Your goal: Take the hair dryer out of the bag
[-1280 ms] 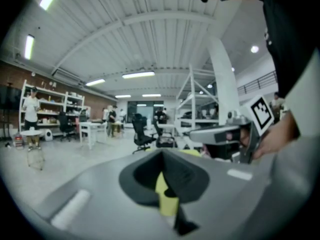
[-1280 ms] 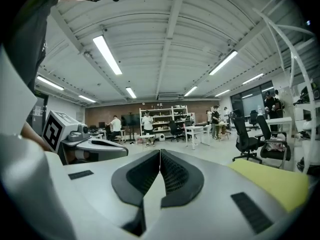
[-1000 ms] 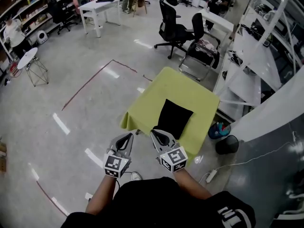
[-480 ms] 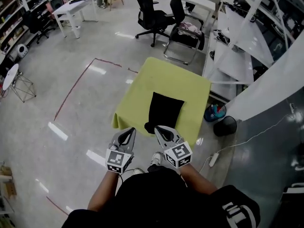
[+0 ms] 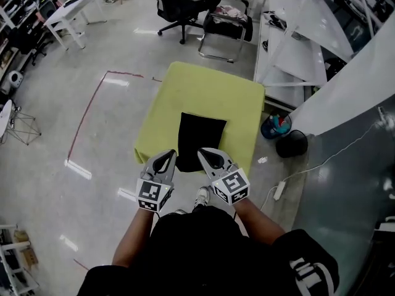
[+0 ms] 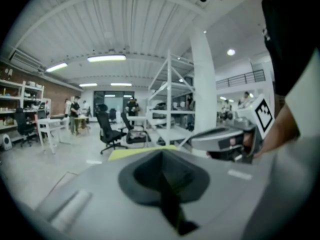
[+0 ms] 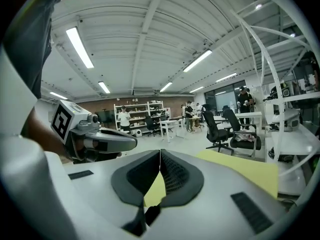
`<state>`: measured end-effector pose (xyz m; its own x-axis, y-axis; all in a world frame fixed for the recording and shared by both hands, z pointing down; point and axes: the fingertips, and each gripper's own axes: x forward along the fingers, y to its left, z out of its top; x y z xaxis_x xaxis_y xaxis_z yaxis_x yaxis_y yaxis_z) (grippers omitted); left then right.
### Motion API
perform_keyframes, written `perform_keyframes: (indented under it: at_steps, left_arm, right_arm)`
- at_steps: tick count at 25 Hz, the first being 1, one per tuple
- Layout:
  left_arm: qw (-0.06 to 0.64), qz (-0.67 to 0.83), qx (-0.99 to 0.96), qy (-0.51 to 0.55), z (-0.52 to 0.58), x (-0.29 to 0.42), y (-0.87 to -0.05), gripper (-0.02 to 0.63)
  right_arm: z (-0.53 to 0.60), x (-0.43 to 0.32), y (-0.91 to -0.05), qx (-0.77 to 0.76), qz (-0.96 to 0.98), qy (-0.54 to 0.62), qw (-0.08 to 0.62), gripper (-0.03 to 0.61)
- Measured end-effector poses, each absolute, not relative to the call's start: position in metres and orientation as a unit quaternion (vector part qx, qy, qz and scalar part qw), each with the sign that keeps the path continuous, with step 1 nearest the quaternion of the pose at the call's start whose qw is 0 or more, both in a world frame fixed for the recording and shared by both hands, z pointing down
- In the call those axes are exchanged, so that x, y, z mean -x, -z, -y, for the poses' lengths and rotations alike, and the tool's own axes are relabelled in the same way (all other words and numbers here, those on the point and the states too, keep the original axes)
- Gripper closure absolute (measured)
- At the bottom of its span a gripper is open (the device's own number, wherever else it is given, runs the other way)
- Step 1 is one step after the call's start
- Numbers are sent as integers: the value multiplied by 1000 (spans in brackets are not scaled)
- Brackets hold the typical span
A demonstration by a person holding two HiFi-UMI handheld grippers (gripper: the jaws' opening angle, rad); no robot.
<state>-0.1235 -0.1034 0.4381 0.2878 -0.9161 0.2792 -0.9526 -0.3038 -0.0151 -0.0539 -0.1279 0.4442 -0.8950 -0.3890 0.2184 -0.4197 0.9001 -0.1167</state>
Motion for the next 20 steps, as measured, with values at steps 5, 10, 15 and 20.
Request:
perform_keyframes:
  at_steps: [5, 10, 15, 20]
  left_arm:
    - [87, 575, -802, -137, 119, 121, -449, 607]
    - [91, 566, -806, -149, 131, 135, -467, 607]
    - [98, 544, -814, -178, 145, 141, -482, 606]
    - [98, 517, -825, -205, 140, 145, -507, 606]
  right_arm:
    - [148, 40, -454, -230, 964, -93, 95, 571]
    - [162, 39, -469, -264, 954, -105, 97, 571]
    - [176, 32, -492, -300, 938, -131, 117, 571]
    - [170, 30, -509, -333, 921, -151, 133, 571]
